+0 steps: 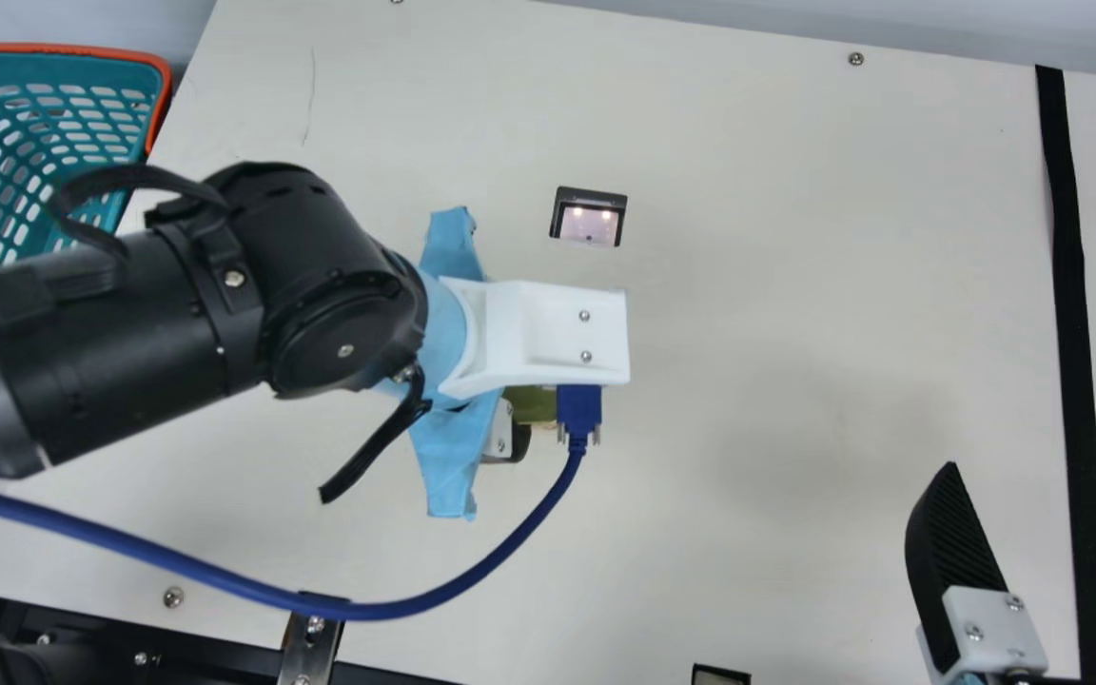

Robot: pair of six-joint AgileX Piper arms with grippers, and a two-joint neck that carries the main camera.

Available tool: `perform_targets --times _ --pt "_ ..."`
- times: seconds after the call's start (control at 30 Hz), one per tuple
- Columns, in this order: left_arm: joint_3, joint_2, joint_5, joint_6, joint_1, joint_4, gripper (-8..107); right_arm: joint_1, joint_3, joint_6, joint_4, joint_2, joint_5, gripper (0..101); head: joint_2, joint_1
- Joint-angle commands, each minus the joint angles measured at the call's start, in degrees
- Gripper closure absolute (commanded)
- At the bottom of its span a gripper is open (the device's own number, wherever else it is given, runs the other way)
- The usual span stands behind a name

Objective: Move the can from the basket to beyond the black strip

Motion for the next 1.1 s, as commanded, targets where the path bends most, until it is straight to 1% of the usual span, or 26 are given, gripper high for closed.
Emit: perform_targets --times 0.0,0.03,0.07,0.27,0.37,0.43,0.53,0.67,0.77,0.9,1.07 --pt "0.33 0.38 -1.27 0.79 0.13 -0.08 89 0.00 0.00 0.00 0.00 0.00 0.00 0 -0.36 -0.22" --pt "0.46 0.58 -1.68 0.99 0.17 -0.13 74 0.00 0.00 0.00 0.00 0.00 0.00 0 -0.36 -0.22" --pt "0.65 0.71 -2.22 1.13 0.21 -0.14 9 0.00 0.00 0.00 0.00 0.00 0.00 0 -0.36 -0.22" --pt "1.42 0.90 -3.54 0.74 0.40 -0.37 9 0.00 0.00 0.00 0.00 0.00 0.00 0 -0.36 -0.22" --pt "1.93 -0.30 -3.07 -0.05 0.60 -0.73 9 0.00 0.00 0.00 0.00 0.00 0.00 0 -0.36 -0.22" --pt "2.13 -1.78 -2.04 -1.34 1.08 -2.40 9 0.00 0.00 0.00 0.00 0.00 0.00 0 -0.36 -0.22" --pt "2.13 -4.96 -0.15 -3.21 2.76 -8.07 9 0.00 0.00 0.00 0.00 0.00 0.00 0 -0.36 -0.22" --pt "2.53 -10.35 2.43 -5.55 6.97 -19.22 9 0.00 0.00 0.00 0.00 0.00 0.00 0 -0.36 -0.22" --pt "3.74 -14.79 2.87 -7.53 10.95 -26.42 9 0.00 0.00 0.00 0.00 0.00 0.00 0 -0.36 -0.22" --pt "6.66 -20.68 0.28 -10.44 16.39 -32.00 9 0.00 0.00 0.00 0.00 0.00 0.00 0 -0.36 -0.22" --pt "11.91 -27.82 -5.25 -13.40 22.61 -34.43 9 0.00 0.00 0.00 0.00 0.00 0.00 0 -0.36 -0.22"
